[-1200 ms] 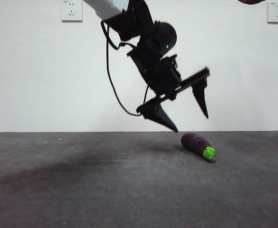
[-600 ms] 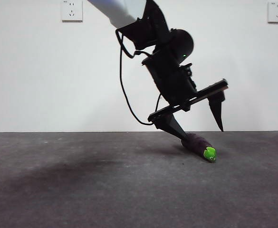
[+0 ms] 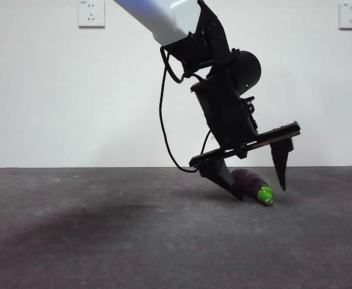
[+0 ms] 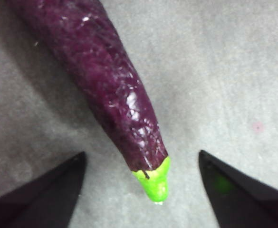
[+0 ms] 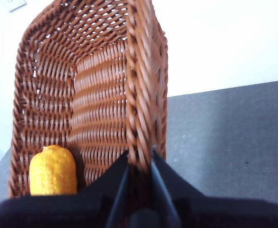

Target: Help me put the vegetables on the table into the basket

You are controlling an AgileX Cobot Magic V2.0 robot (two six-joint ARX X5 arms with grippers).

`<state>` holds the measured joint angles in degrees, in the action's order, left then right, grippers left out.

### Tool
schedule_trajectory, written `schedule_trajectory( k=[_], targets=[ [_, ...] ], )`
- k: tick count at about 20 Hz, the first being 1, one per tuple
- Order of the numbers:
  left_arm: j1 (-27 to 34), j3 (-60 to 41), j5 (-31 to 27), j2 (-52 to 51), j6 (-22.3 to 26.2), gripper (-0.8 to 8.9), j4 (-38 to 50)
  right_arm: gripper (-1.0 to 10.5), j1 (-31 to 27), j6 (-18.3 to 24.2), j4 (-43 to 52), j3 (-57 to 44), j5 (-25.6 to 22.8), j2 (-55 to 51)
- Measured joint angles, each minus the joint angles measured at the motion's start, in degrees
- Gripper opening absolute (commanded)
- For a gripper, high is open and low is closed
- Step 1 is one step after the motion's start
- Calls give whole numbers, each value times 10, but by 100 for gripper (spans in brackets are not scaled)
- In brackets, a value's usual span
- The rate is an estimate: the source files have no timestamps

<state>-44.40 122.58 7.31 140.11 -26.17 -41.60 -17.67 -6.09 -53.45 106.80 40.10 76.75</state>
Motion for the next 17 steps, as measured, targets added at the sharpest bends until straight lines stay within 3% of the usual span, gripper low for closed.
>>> schedule_trajectory(
  k=[4, 8, 17],
  targets=[
    [1, 0, -1, 3, 0, 57, -2, -12, 0, 0, -1, 0, 0, 0],
    [2, 0, 0, 4, 0, -11, -11, -12, 0, 0, -1, 0, 5, 0],
    [0, 0, 30, 8, 2, -6, 9, -12, 0, 1, -2, 0, 8, 0]
  ],
)
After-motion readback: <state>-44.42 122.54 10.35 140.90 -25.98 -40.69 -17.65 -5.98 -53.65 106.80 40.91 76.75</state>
